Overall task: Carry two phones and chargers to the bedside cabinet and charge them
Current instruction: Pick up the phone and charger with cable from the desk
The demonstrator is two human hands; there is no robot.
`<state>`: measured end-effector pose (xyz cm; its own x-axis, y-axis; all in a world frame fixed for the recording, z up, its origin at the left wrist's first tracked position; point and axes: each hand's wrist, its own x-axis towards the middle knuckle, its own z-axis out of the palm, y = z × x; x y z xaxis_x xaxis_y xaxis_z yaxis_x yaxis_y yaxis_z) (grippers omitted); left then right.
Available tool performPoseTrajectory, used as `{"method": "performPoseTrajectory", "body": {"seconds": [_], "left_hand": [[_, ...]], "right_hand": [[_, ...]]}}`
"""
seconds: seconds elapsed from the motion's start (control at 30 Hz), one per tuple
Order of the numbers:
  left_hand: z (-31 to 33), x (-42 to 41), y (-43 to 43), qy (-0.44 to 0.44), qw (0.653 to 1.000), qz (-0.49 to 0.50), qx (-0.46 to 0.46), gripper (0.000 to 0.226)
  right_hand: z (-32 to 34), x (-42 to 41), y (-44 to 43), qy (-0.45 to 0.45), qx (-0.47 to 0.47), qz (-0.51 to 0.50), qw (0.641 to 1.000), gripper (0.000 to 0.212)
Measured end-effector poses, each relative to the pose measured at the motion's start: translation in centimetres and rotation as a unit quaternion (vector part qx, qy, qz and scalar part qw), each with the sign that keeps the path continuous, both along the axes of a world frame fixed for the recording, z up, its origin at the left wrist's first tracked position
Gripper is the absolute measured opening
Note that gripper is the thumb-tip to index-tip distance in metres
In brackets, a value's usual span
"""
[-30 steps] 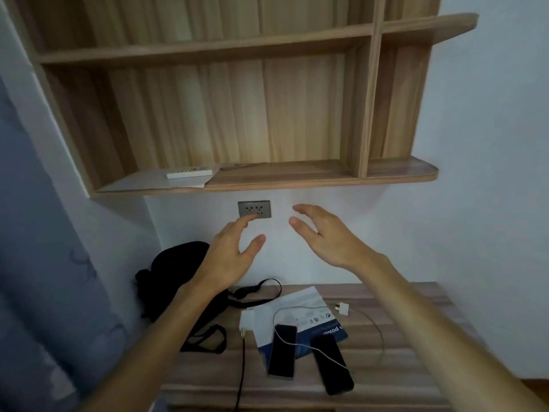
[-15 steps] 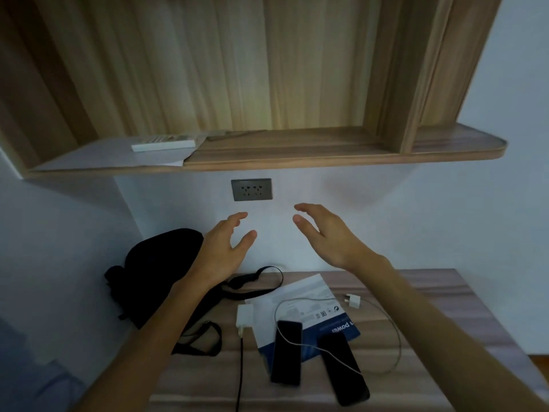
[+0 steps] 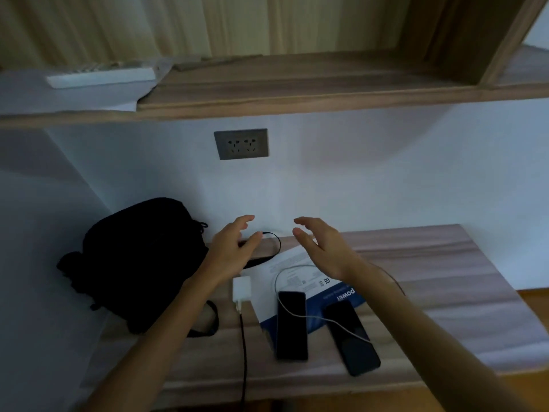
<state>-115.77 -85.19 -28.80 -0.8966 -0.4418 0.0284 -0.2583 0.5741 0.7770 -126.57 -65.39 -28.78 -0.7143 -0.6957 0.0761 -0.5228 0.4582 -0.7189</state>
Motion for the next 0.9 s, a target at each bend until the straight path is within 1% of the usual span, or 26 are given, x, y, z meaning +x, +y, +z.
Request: {"method": "performPoseTrajectory", "body": {"seconds": [0.1, 0.23, 0.37, 0.5, 0.57, 0.7, 0.8, 0.9], "left_hand": [[-2.8, -0.1, 0.2, -0.018, 0.999, -0.002, 0.035, 0.045], [-7.2, 0.7, 1.3, -0.054, 0.997, -0.020, 0.057, 0.041], [-12.1, 2.0, 3.2, -0.137, 0.987, -0.040, 0.073, 0.043], [-15.4, 2.8, 4.7, -0.202, 0.974, -0.070, 0.076, 0.046], [-16.5, 3.1, 5.4, -0.219, 0.968, -0.072, 0.095, 0.045], [-18.3, 3.8, 6.5, -0.250, 0.956, -0.064, 0.141, 0.049], [-19.3, 4.0, 7.1, -0.273, 0.946, -0.045, 0.167, 0.053], [-19.7, 4.1, 7.6, -0.275, 0.943, -0.017, 0.188, 0.055]], "right_hand": [[-2.5, -0.1, 0.5, -0.027, 0.016, -0.021, 0.999, 0.046], [-6.0, 0.8, 1.2, -0.074, 0.028, -0.036, 0.996, 0.045], [-10.3, 3.1, 1.5, -0.166, 0.043, -0.051, 0.984, 0.044], [-13.9, 6.0, 1.6, -0.213, 0.087, -0.043, 0.972, 0.042], [-15.1, 6.9, 1.9, -0.225, 0.105, -0.045, 0.968, 0.042], [-17.0, 7.7, 2.8, -0.215, 0.153, -0.061, 0.963, 0.042], [-17.7, 7.5, 3.1, -0.233, 0.159, -0.092, 0.955, 0.040], [-18.0, 7.3, 3.0, -0.257, 0.144, -0.109, 0.949, 0.033]]}}
